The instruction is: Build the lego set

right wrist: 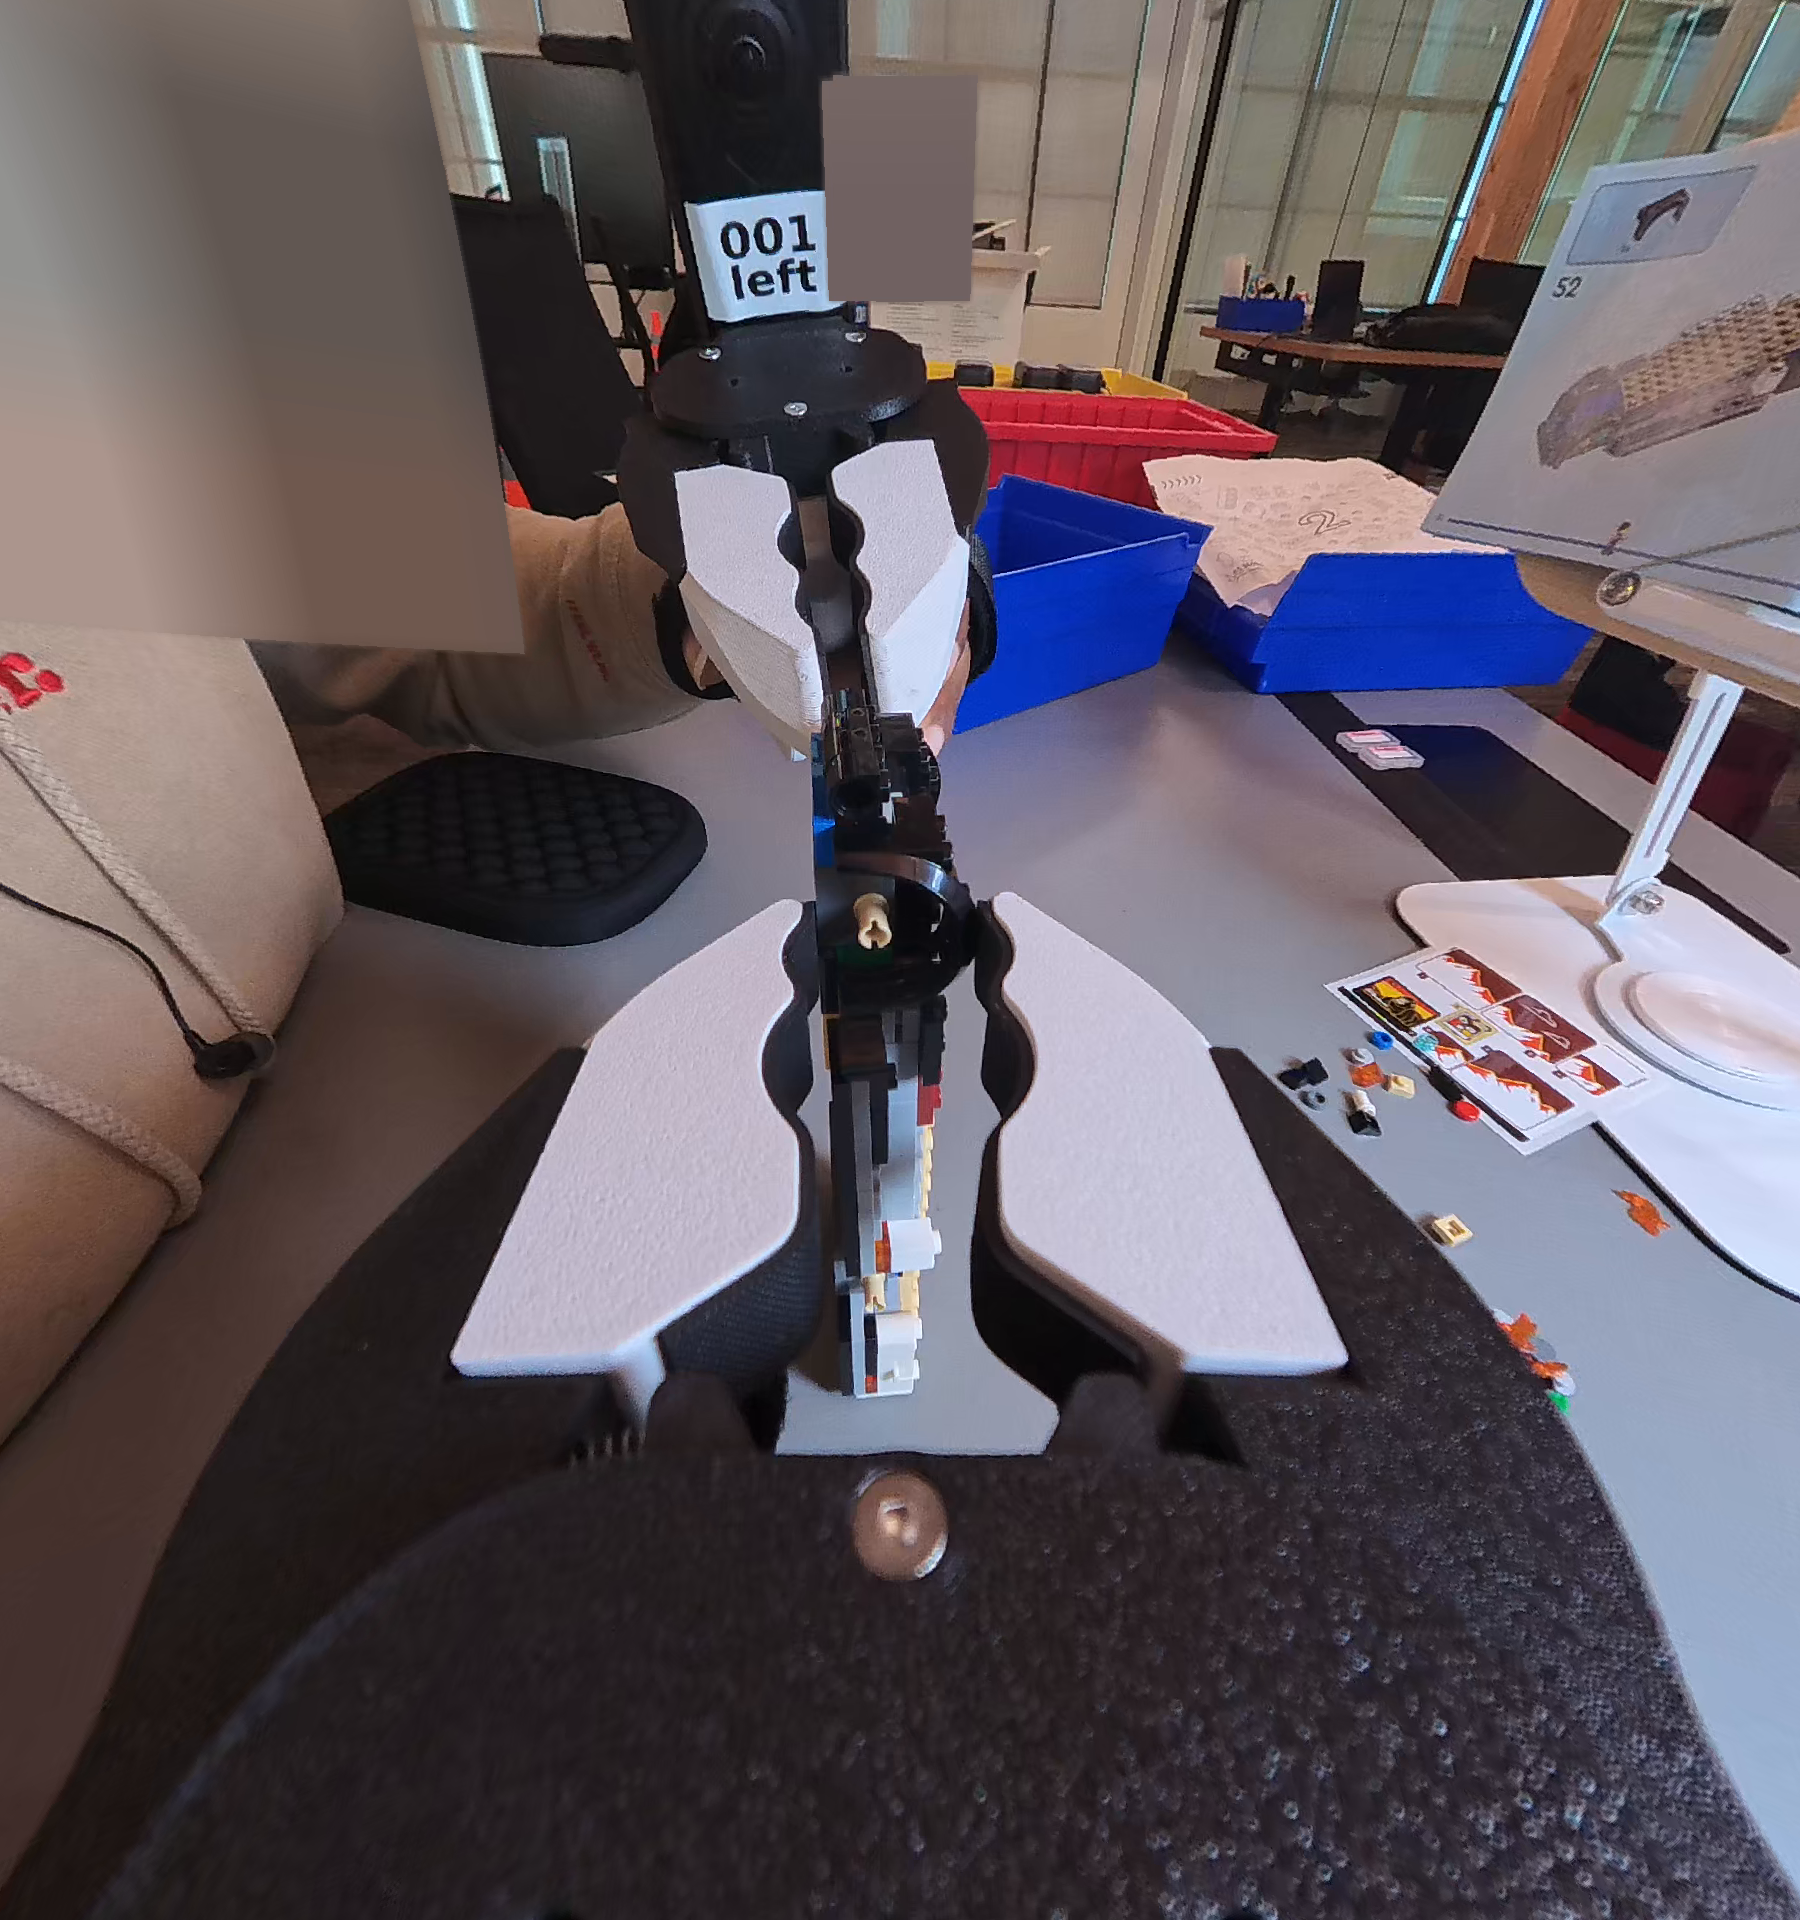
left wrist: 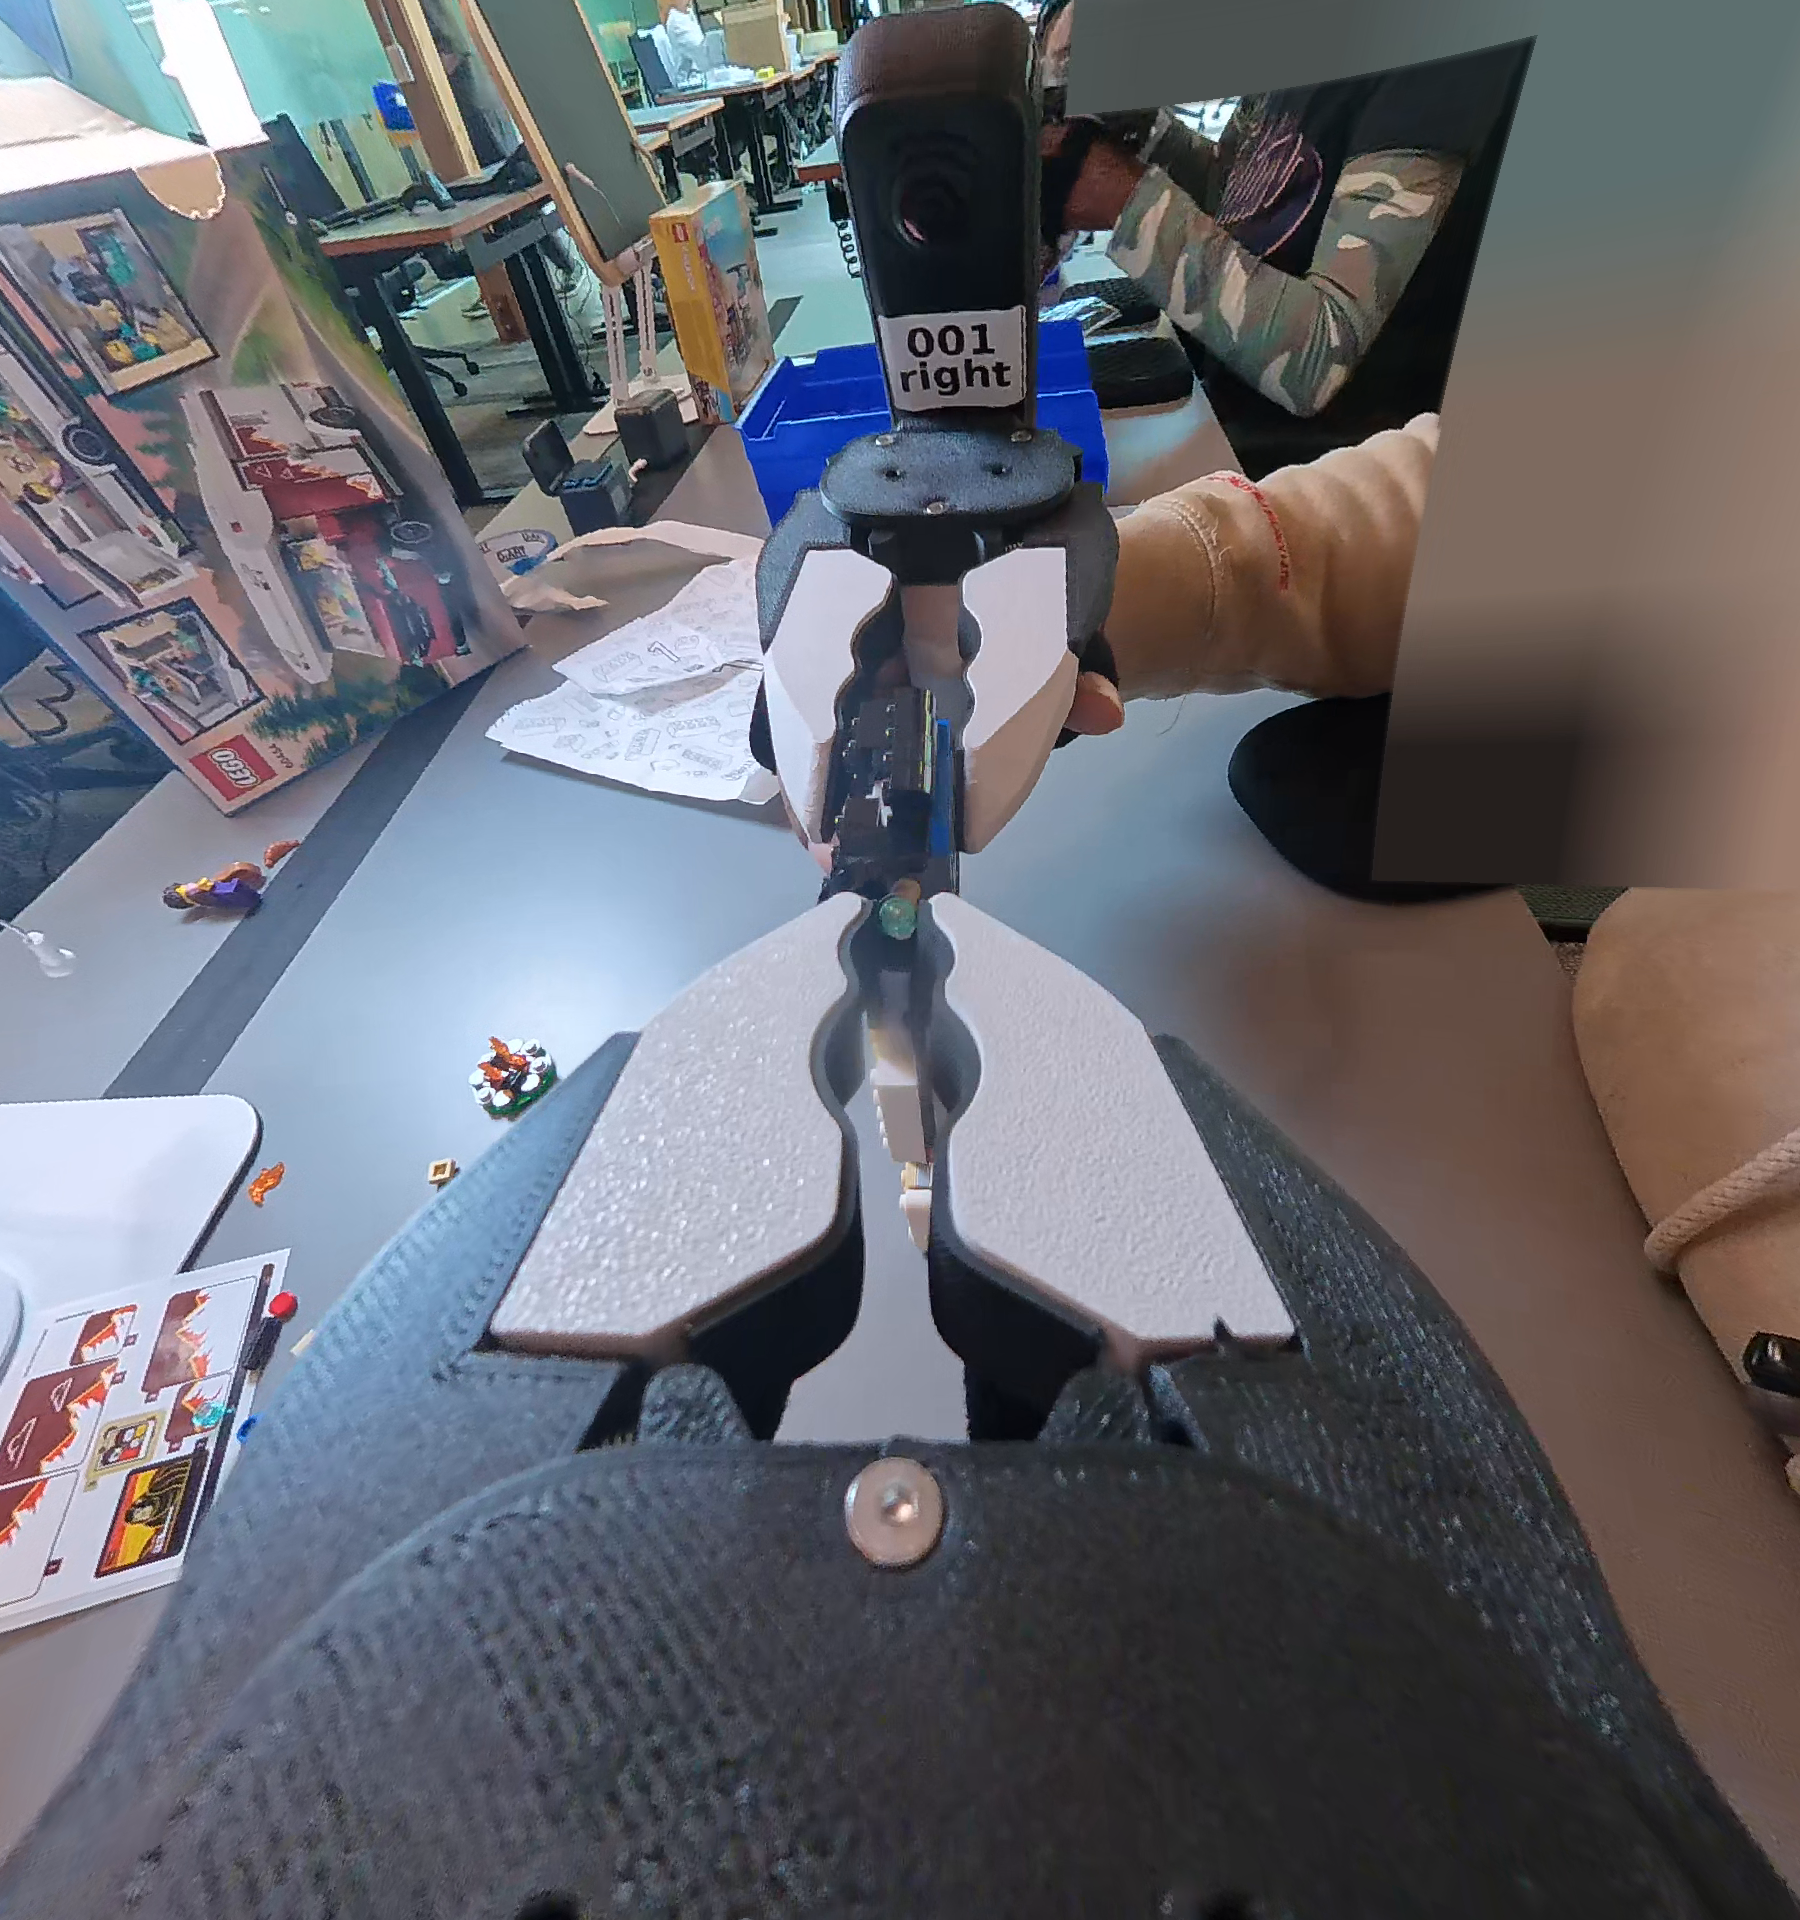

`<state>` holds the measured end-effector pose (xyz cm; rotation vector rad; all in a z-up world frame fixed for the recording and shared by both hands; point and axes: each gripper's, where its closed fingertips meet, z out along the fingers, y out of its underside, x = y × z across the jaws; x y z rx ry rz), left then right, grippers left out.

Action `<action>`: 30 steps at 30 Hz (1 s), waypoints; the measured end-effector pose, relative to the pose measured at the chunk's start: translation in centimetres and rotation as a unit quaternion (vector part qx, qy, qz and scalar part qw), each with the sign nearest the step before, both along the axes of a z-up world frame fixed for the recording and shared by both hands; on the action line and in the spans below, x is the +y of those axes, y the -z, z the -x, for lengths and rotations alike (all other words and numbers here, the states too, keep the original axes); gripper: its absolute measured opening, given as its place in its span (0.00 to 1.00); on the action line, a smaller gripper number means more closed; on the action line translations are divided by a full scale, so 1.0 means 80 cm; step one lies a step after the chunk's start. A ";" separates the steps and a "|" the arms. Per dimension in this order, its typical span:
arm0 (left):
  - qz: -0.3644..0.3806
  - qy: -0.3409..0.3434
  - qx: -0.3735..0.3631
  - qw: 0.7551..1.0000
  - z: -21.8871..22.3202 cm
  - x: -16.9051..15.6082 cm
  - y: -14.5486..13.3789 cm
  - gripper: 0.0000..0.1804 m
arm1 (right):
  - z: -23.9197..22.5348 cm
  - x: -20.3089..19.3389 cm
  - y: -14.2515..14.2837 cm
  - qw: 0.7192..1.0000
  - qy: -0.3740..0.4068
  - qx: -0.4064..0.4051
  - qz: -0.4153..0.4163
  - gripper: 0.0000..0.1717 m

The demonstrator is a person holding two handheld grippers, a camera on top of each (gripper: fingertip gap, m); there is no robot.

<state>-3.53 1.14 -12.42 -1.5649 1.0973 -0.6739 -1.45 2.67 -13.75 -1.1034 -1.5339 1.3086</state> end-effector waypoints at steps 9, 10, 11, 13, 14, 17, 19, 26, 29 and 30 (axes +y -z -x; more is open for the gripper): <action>0.021 -0.004 -0.043 0.999 0.003 -0.002 0.005 0.03 | 0.000 0.001 0.000 1.000 0.002 0.001 0.001 0.17; 0.024 -0.004 -0.045 0.999 0.003 -0.002 0.006 0.04 | 0.000 0.001 0.000 1.000 0.002 0.001 0.002 0.17; 0.024 -0.005 -0.051 0.998 0.004 -0.002 0.006 0.04 | -0.001 0.001 0.000 1.000 0.002 0.000 0.001 0.17; 0.030 -0.006 -0.064 0.997 0.006 -0.003 0.005 0.04 | -0.001 0.001 0.000 1.000 0.004 -0.002 -0.002 0.17; 0.035 -0.007 -0.076 0.996 0.008 -0.004 0.003 0.04 | -0.001 0.001 0.000 1.000 0.005 -0.002 -0.003 0.17; 0.050 -0.008 -0.125 0.991 0.013 -0.007 -0.006 0.04 | -0.002 0.001 -0.005 1.000 0.007 0.003 0.004 0.20; 0.061 -0.009 -0.154 0.986 0.017 -0.010 -0.011 0.04 | -0.004 0.003 -0.009 1.000 0.014 0.001 0.000 0.23; 0.089 0.005 -0.220 0.971 0.020 -0.027 -0.031 0.04 | -0.022 0.009 -0.053 0.993 0.081 0.034 -0.084 0.23; 0.092 0.013 -0.229 0.969 0.015 -0.034 -0.035 0.04 | -0.025 -0.006 -0.073 0.986 0.093 0.044 -0.129 0.20; 0.095 0.018 -0.233 0.968 0.013 -0.037 -0.036 0.04 | -0.024 -0.014 -0.077 0.985 0.090 0.046 -0.142 0.19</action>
